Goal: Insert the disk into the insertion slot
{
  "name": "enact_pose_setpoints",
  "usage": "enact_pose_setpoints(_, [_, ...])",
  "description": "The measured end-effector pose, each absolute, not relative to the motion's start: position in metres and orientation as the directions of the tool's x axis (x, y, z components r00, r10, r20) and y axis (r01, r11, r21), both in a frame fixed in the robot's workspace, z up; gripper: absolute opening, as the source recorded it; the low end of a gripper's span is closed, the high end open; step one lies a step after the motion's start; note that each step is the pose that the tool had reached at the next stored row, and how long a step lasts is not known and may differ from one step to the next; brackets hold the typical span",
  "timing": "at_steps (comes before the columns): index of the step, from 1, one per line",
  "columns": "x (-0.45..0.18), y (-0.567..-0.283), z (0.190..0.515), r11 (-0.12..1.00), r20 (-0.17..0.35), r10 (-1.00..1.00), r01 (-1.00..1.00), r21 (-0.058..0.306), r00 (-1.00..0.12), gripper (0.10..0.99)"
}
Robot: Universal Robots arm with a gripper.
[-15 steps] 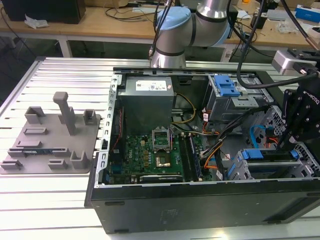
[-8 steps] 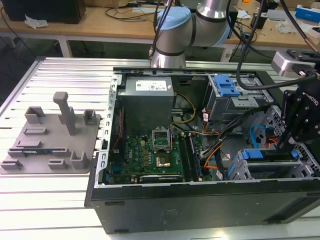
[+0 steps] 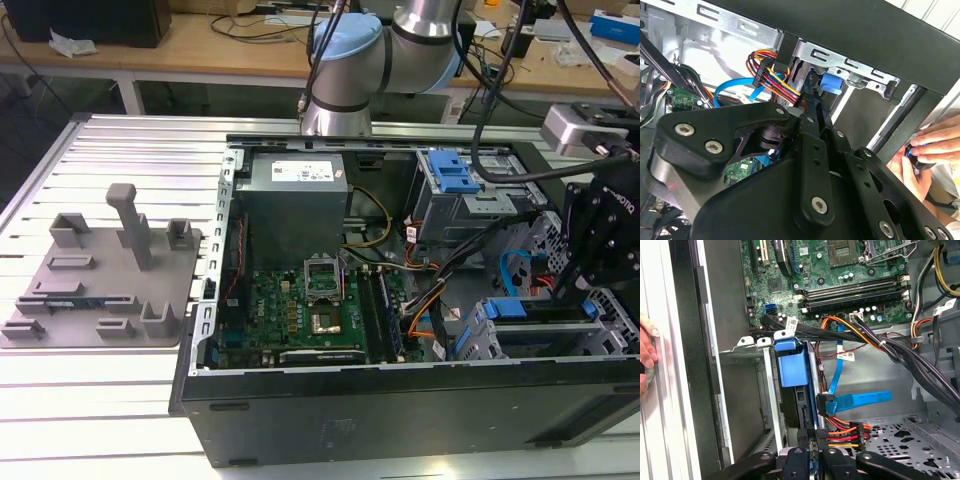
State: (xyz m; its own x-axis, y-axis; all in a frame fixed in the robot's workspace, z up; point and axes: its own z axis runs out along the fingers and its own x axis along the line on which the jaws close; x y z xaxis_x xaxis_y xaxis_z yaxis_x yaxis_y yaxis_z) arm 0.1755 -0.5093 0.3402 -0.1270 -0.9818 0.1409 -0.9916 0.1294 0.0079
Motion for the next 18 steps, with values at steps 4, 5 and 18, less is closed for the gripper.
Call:
enact_pose_setpoints(4, [0.1752, -0.5093, 0.3394, 0.115, 0.141, -0.984, -0.993, 0.008, -0.113, 0.169])
enact_pose_setpoints(5, [0.175, -0.5093, 0.3394, 0.115, 0.141, -0.984, -0.993, 0.008, -0.112, 0.169])
enact_pose_setpoints(18, [0.1744, -0.5084, 0.3491, 0.113, 0.145, -0.983, -0.994, 0.007, -0.111, 0.169])
